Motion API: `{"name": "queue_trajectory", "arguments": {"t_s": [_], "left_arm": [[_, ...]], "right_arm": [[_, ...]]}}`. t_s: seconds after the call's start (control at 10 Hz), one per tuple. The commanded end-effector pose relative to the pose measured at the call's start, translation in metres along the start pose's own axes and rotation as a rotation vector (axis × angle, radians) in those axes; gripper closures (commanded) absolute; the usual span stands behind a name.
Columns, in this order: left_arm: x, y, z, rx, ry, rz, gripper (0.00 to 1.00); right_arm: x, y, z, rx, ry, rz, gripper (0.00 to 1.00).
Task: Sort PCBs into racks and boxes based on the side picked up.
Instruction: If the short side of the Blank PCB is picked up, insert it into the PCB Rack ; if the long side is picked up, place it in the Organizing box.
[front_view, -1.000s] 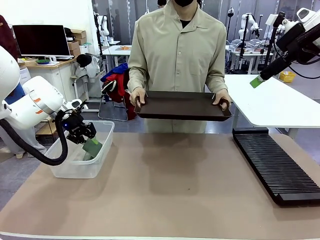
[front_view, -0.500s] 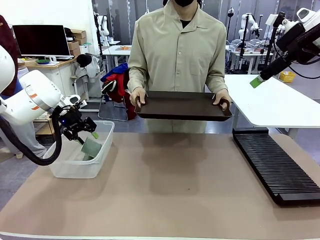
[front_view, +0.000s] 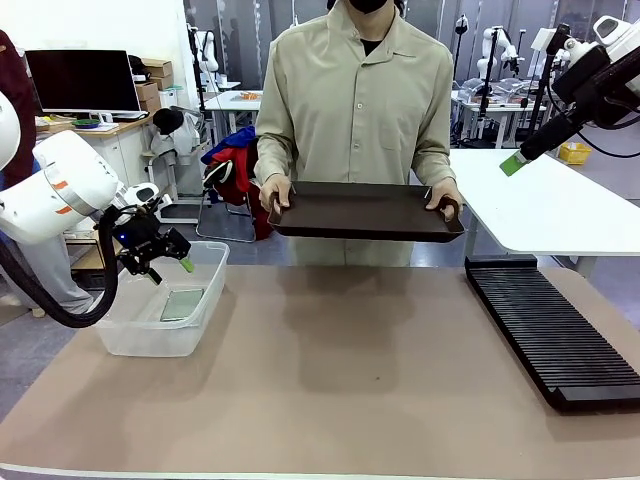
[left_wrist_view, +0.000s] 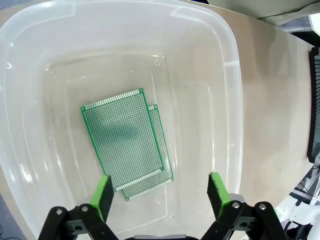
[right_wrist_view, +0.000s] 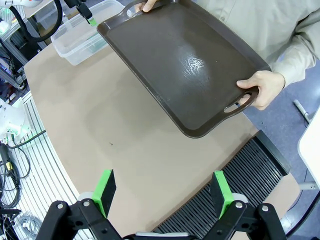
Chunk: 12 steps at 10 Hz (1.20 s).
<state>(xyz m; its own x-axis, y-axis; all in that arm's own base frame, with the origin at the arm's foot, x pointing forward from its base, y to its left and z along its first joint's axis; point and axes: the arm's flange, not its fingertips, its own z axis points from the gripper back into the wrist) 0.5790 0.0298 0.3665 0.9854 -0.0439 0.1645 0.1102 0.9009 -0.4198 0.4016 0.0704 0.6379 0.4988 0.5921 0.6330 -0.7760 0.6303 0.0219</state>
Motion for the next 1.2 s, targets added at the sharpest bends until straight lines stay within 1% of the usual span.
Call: {"name": "queue_trajectory", "arguments": {"t_s": [0.0, 1.1], "left_arm": [[0.0002, 0.0031, -0.0051, -0.001, 0.007, 0.001, 0.00], [0.0002, 0.0031, -0.0051, -0.001, 0.007, 0.001, 0.00]], "right_arm": [[-0.0007, 0.0001, -0.0003, 0.016, -0.008, 0.000, 0.00], [-0.0007, 0.0001, -0.0003, 0.016, -0.008, 0.000, 0.00]]}}
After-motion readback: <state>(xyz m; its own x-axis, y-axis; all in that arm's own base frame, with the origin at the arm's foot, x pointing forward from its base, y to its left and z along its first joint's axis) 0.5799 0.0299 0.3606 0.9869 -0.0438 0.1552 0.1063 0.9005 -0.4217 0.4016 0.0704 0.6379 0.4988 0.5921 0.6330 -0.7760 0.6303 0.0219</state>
